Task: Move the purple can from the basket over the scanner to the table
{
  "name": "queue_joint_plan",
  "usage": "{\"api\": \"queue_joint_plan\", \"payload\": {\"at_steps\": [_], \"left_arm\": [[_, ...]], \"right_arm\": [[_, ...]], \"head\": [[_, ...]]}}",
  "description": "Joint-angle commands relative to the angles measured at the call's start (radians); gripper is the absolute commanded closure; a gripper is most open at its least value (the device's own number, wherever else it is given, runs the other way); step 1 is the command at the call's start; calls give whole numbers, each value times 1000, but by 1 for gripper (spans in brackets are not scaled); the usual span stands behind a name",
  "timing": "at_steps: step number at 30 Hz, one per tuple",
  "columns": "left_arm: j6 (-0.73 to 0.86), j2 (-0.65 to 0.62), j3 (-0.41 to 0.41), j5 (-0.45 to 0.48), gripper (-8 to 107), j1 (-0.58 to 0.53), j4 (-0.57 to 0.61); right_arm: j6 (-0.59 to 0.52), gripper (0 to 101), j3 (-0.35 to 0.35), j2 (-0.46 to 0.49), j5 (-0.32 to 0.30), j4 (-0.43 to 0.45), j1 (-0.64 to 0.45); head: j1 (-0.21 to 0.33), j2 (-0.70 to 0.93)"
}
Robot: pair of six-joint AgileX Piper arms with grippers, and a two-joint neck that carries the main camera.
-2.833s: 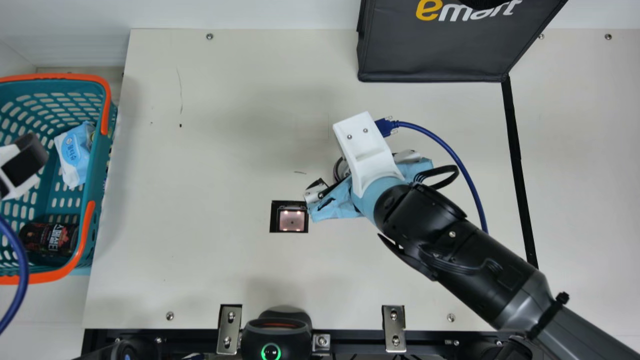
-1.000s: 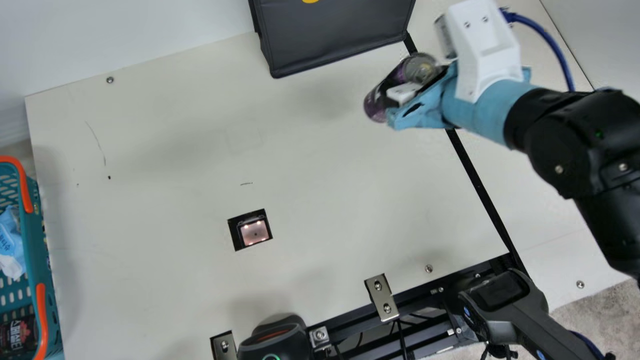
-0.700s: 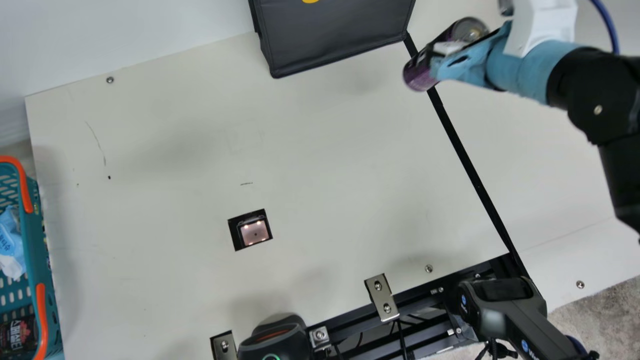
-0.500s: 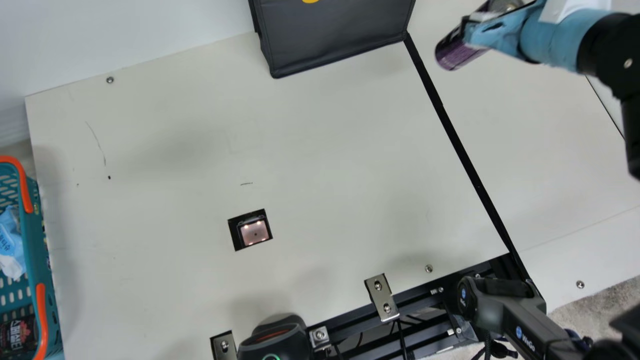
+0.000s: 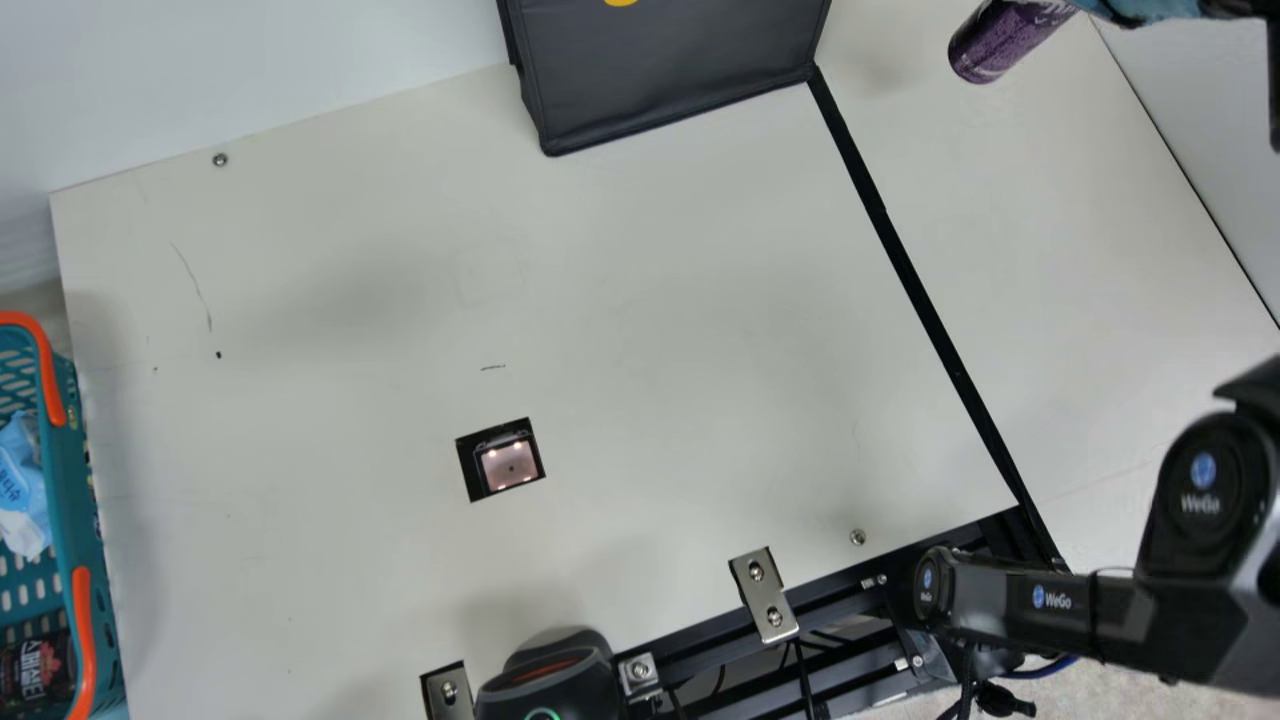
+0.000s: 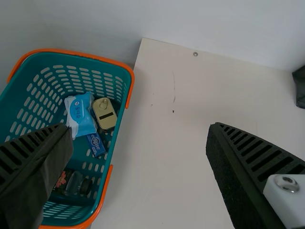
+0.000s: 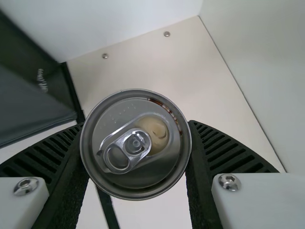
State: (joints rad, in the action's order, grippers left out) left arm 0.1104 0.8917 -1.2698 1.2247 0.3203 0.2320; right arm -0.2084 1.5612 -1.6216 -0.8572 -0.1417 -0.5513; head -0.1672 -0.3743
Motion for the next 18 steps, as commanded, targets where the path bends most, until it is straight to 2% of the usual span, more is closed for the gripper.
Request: {"api": "queue_joint_plan", "payload": {"at_steps": [1,10,18], "left_arm": [[0,0,0,0,9,0,0],[0,0,0,0,9,0,0],[0,0,0,0,9,0,0]], "right_arm": [[3,101,38,-61,2,19,-2],[11,101,138,-206,-11,84,-20],[0,101,183,-287,-23,105,-40]], "head": [[29,-2],[29,-2],[29,-2]]}}
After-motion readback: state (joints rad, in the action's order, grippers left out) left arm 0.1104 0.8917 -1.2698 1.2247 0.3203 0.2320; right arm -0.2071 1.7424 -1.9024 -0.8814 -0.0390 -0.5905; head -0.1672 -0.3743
